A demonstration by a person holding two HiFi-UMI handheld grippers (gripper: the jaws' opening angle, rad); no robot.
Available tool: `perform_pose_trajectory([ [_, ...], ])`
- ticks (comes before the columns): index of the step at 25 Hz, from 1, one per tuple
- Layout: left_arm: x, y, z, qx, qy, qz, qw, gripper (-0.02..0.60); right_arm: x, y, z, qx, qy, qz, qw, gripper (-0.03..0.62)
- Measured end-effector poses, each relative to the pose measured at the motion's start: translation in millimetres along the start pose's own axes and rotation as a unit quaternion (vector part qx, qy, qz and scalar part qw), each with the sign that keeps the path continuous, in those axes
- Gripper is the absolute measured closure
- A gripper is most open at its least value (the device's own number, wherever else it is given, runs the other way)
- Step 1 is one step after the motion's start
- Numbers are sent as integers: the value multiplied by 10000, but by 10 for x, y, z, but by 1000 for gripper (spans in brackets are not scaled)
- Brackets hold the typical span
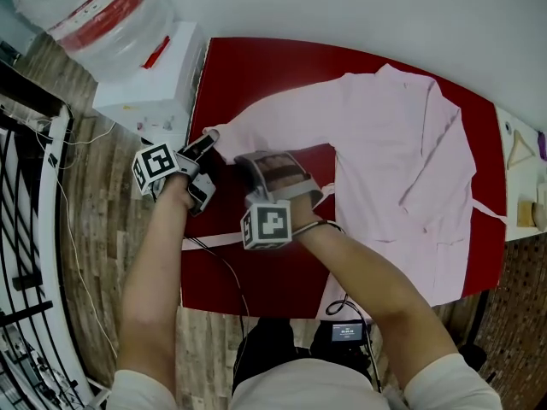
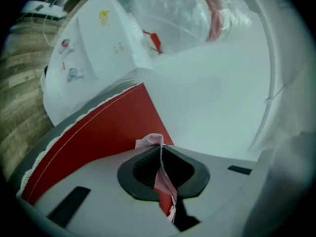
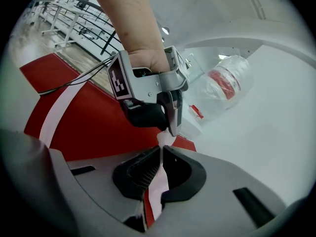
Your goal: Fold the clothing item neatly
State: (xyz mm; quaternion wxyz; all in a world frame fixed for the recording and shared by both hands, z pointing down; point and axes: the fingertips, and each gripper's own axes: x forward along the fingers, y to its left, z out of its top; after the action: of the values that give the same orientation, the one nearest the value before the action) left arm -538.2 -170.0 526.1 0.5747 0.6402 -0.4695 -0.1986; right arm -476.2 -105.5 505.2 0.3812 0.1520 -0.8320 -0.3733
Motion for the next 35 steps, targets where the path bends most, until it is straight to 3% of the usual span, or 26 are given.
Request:
perform_pose_trajectory([
  [4,88,-544,31,936,11,-273,9952,566,-153,-177,-116,757,68,-271,9967,565],
  [9,250,-1245,-128,1989,195,-648,9777,566,-443,-397,-273,1970,60,-594,9786,565],
  [13,381,-1687,-319,2540,335,-818,9631,566,-711,-580,-428,2892,28,-847,9535,565],
  [19,652,-2318,-789,3220,656,-1103,9380,566,-1171,-742,-751,3518,28,-1150,9290,565],
  [23,870,-2671,-1207,3686,942,-1218,9167,566,-1529,-805,-1026,3895,37,-1361,9109,565],
  [27,1060,-2961,-1682,4274,1235,-1249,8869,566,-1863,-811,-1299,4409,29,-1509,8848,565],
  [30,1216,-3082,-2014,4718,1434,-1117,8627,568,-2069,-774,-1505,4813,6,-1575,8623,565],
  [35,1450,-3167,-2488,5215,1752,-807,8312,566,-2348,-676,-1821,5351,58,-1666,8282,565],
])
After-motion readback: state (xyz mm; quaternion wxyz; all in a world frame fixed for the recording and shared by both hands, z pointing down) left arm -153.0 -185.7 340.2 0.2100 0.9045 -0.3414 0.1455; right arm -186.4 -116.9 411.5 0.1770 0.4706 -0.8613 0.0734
